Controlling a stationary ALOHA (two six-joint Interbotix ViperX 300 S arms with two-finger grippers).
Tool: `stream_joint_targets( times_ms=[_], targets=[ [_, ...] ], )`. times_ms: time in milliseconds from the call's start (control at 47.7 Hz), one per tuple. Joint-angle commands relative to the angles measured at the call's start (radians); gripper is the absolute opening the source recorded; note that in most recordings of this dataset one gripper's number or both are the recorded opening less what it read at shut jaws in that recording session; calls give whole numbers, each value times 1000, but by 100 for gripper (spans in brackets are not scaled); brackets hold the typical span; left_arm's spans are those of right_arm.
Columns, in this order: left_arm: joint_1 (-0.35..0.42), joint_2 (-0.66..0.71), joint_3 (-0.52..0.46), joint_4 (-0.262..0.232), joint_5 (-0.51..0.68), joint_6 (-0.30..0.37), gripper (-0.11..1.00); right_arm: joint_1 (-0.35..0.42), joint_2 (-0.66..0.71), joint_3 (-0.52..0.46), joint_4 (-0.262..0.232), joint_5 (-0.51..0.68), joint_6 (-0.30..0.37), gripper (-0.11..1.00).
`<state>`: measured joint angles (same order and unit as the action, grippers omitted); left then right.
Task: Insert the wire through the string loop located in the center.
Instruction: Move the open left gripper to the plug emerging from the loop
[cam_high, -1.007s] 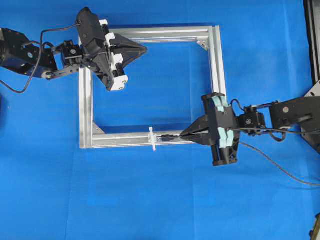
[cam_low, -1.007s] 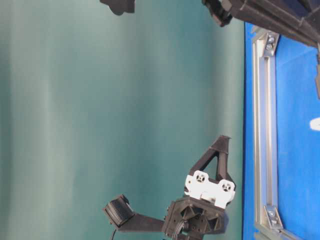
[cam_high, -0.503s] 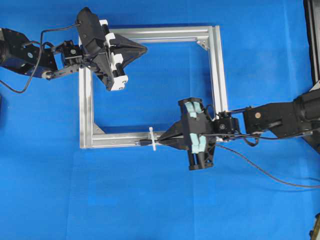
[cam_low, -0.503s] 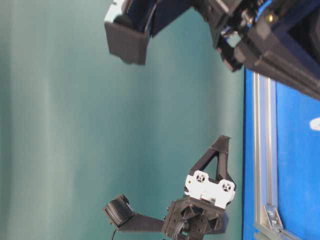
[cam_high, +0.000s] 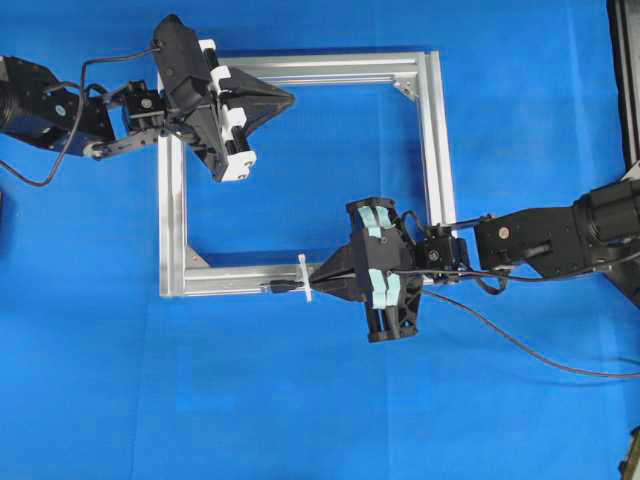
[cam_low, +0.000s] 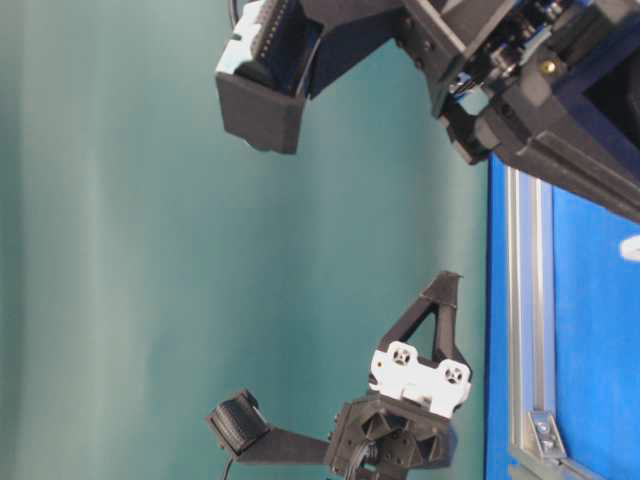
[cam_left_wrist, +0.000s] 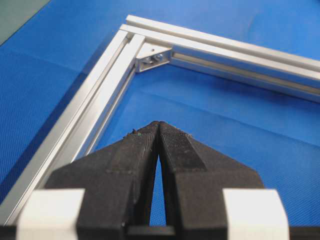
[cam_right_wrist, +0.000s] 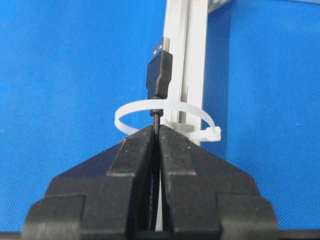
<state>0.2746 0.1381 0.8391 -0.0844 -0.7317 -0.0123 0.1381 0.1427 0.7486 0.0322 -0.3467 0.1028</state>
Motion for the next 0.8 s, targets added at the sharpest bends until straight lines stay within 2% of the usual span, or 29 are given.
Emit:
stream_joint_targets(
  times_ms=[0, 168, 294, 629, 776],
  targets=[
    [-5, -34, 3, 3, 0, -2, 0, 2, -12, -12, 2, -9, -2, -3],
    [-48, -61, 38, 3, 3, -5, 0, 2, -12, -12, 2, -9, -2, -3],
    [-115, -92, 75, 3, 3, -6, 0, 2, -12, -12, 2, -11, -2, -3],
    [-359, -127, 100, 3, 3, -8, 0, -2, -12, -11, 2, -9, -2, -3],
    [-442, -130, 94, 3, 3, -8, 0, 0, -12, -11, 2, -9, -2, -3]
  ],
)
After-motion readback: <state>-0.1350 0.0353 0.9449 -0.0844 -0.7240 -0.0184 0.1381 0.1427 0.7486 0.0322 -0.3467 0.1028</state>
